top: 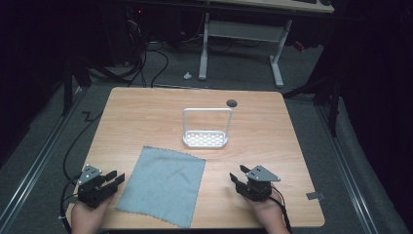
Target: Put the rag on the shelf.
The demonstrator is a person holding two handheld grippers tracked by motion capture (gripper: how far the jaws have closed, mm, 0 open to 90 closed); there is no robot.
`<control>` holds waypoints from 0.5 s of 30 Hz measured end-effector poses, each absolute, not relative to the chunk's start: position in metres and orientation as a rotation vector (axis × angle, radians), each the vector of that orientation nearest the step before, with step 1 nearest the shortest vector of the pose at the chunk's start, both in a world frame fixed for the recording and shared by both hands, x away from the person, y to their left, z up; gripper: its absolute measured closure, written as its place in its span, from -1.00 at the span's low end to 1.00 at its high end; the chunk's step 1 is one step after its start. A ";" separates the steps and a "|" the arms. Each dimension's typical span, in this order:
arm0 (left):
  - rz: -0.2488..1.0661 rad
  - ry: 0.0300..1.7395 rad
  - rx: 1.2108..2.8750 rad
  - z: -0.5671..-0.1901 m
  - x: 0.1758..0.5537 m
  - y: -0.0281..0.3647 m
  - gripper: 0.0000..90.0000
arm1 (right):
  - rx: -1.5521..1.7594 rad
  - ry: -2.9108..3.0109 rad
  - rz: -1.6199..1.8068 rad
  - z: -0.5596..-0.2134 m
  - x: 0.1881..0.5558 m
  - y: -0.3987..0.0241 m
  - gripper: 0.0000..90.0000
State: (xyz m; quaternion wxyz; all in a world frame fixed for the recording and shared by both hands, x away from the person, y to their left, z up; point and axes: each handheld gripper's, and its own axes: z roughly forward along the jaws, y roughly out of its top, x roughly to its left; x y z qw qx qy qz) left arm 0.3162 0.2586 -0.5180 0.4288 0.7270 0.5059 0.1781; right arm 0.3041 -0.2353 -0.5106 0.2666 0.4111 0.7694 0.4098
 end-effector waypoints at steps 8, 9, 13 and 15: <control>0.432 1.253 1.826 -0.520 0.316 0.259 0.35 | 1.089 2.115 1.084 -0.514 0.303 -0.232 0.12; 0.430 1.252 1.829 -0.521 0.316 0.260 0.35 | 1.090 2.117 1.085 -0.514 0.303 -0.231 0.12; 0.418 1.241 1.830 -0.520 0.315 0.261 0.40 | 1.076 2.130 1.090 -0.515 0.303 -0.229 0.12; 0.418 1.239 1.837 -0.520 0.315 0.261 0.41 | 1.074 2.146 1.095 -0.515 0.303 -0.228 0.15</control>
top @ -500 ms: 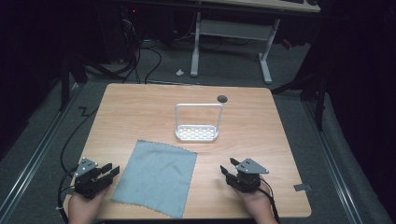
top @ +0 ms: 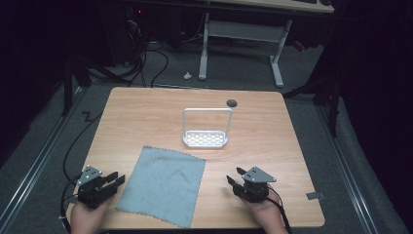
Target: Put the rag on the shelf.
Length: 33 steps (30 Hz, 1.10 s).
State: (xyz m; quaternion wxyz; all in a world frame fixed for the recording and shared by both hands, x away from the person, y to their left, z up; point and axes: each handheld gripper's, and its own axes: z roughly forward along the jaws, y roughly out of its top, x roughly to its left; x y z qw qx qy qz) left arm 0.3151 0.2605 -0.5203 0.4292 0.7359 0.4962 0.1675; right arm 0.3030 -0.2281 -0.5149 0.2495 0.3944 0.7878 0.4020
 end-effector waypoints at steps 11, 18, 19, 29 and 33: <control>0.396 1.217 1.849 -0.519 0.313 0.259 0.45 | 1.009 2.213 1.145 -0.514 0.301 -0.209 0.32; 0.358 1.195 1.894 -0.520 0.306 0.256 0.83 | 0.917 2.314 1.190 -0.514 0.302 -0.177 0.50; 0.348 1.193 1.918 -0.522 0.303 0.254 0.88 | 0.895 2.335 1.192 -0.514 0.302 -0.171 0.53; 0.347 1.128 2.062 -0.530 0.296 0.239 0.96 | 0.765 2.441 1.139 -0.519 0.301 -0.133 1.00; 0.330 1.118 2.067 -0.529 0.297 0.238 0.98 | 0.702 2.494 1.080 -0.523 0.298 -0.122 1.00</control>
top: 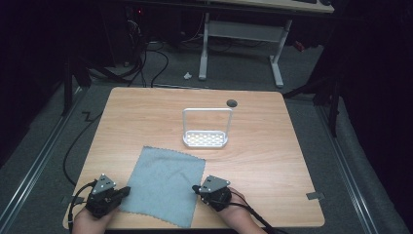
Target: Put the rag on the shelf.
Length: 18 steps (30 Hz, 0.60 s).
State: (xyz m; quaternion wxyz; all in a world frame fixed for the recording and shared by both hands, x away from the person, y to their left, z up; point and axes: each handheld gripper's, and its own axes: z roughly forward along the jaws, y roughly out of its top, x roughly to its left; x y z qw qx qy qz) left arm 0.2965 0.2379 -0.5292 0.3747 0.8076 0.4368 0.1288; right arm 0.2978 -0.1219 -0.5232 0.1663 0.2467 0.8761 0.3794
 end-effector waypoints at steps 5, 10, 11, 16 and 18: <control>0.318 1.105 2.072 -0.529 0.296 0.237 0.97 | 0.692 2.540 1.017 -0.528 0.298 -0.118 1.00; 0.294 1.055 2.109 -0.528 0.293 0.226 0.97 | 0.722 2.531 1.004 -0.528 0.299 -0.127 1.00; 0.290 1.039 2.123 -0.527 0.292 0.224 0.97 | 0.730 2.525 1.004 -0.528 0.299 -0.130 1.00; 0.249 0.965 2.161 -0.526 0.293 0.208 0.96 | 0.787 2.505 0.993 -0.527 0.297 -0.149 1.00; 0.234 0.938 2.169 -0.526 0.294 0.202 0.96 | 0.814 2.491 0.991 -0.527 0.296 -0.157 1.00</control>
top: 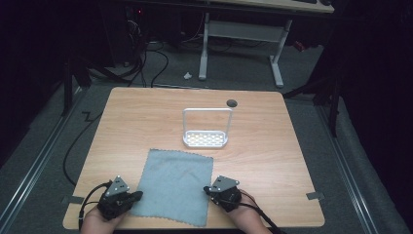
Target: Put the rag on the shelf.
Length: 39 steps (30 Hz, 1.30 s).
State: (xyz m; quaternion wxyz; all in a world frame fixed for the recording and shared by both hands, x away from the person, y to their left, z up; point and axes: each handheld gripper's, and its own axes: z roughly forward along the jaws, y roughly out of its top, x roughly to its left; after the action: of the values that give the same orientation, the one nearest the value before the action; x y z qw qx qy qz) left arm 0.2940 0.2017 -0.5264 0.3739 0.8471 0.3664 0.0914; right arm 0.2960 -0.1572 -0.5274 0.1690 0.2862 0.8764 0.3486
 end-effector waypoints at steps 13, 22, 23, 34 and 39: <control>0.151 0.778 2.223 -0.526 0.299 0.156 0.95 | 0.968 2.401 0.954 -0.527 0.290 -0.203 1.00; 0.091 0.668 2.252 -0.526 0.293 0.128 0.95 | 1.066 2.347 0.919 -0.526 0.285 -0.229 1.00; 0.085 0.664 2.254 -0.526 0.292 0.126 0.95 | 1.074 2.343 0.916 -0.526 0.285 -0.231 1.00; 0.136 0.645 2.223 -0.525 0.287 0.119 0.81 | 1.131 2.316 0.904 -0.524 0.284 -0.241 1.00; 0.185 0.813 2.080 -0.518 0.313 0.134 0.60 | 1.149 2.261 0.949 -0.518 0.284 -0.247 0.97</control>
State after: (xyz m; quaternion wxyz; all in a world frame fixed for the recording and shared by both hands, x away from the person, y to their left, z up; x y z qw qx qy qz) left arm 0.3127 0.1343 -0.5179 0.4353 0.8356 0.3267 0.0743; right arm 0.2845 -0.2470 -0.5181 0.2152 0.4144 0.8153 0.3424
